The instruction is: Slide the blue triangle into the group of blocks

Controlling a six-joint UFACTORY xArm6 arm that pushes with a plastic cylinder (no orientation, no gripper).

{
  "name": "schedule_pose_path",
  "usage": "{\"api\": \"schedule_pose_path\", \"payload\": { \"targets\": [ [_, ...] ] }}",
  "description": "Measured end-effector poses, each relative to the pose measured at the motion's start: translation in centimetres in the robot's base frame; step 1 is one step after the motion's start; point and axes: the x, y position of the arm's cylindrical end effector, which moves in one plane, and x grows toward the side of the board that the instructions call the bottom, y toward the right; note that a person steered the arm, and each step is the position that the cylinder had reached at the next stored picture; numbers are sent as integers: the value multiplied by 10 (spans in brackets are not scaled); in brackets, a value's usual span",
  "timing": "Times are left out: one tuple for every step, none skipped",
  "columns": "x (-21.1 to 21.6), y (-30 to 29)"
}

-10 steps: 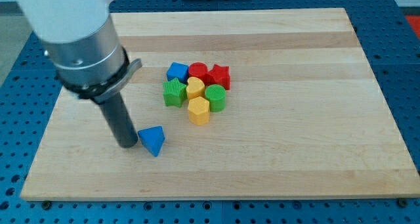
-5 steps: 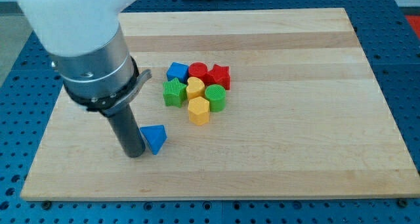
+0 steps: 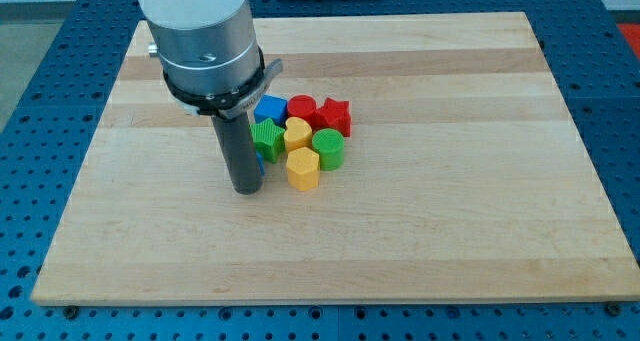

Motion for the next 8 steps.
{"api": "schedule_pose_path", "payload": {
  "targets": [
    [21, -8],
    [28, -64],
    [4, -104],
    [-29, -100],
    [-32, -70],
    [-27, -27],
    [-21, 5],
    [-18, 10]
  ]
}}
